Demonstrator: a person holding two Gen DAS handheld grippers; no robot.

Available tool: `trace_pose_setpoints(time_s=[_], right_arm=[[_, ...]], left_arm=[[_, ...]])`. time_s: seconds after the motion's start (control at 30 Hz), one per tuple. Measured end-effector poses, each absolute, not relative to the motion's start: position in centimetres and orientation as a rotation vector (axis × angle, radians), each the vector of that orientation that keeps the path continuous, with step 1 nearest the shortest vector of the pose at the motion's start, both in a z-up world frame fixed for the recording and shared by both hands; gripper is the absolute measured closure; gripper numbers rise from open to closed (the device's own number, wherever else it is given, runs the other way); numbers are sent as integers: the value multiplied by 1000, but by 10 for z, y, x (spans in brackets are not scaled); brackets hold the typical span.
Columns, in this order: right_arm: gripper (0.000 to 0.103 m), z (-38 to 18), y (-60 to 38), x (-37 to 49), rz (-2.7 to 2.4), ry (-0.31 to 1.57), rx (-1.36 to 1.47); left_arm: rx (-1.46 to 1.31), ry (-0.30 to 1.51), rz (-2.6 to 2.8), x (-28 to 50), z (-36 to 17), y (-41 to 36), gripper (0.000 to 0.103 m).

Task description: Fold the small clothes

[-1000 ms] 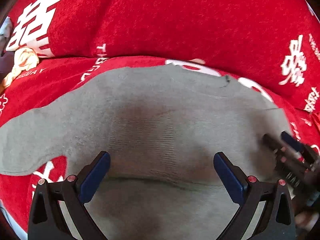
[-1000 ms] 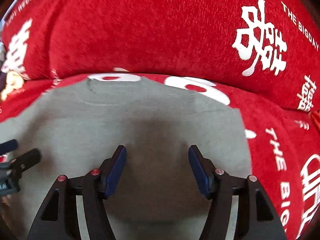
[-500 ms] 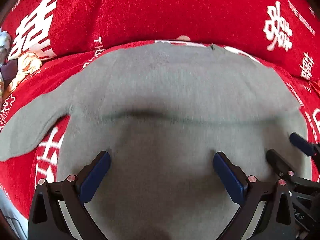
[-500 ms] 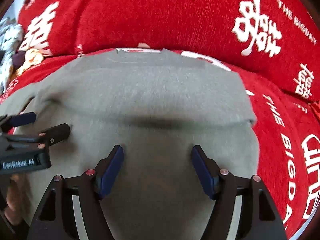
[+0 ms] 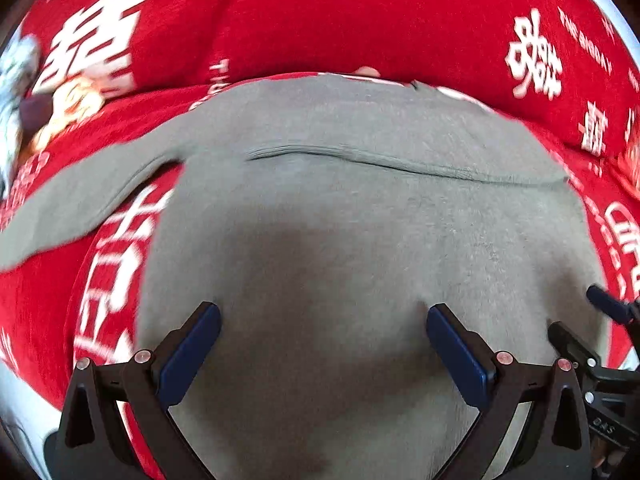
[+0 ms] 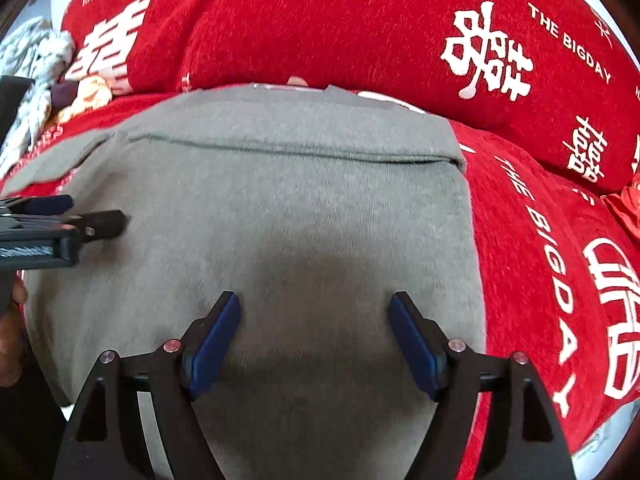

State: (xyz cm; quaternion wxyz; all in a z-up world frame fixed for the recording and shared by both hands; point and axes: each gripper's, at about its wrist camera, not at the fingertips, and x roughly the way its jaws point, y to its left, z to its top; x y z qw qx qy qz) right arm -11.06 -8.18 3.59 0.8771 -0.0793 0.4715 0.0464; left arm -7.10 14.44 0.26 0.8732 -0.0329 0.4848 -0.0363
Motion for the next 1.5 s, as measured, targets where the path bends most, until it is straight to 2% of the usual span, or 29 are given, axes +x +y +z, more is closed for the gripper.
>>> trace_pose_setpoints(time_s=[0.17,0.43,0.57,1.03,1.33,1.5], right_arm=[[23,46,-71,-109,129,987,-164],[23,48,-35,-97,170,980,-195],[23,48,-14,-95,194,984,-229],[23,65,118,-27,386,916,-324],[23,43,201,17,462,964,-372],[23,25,235,27,482,996,-408]], left_arm=[[-264,953,103,-82,11,232,0],[-630,838,410,-102,-5,396,0],[-734,811,440,-104,-21,438,0],[-670,749,493,-65,-16,488,0],[-705,672,508,-50,-15,514,0],[-798,554,532,-59,-16,521,1]])
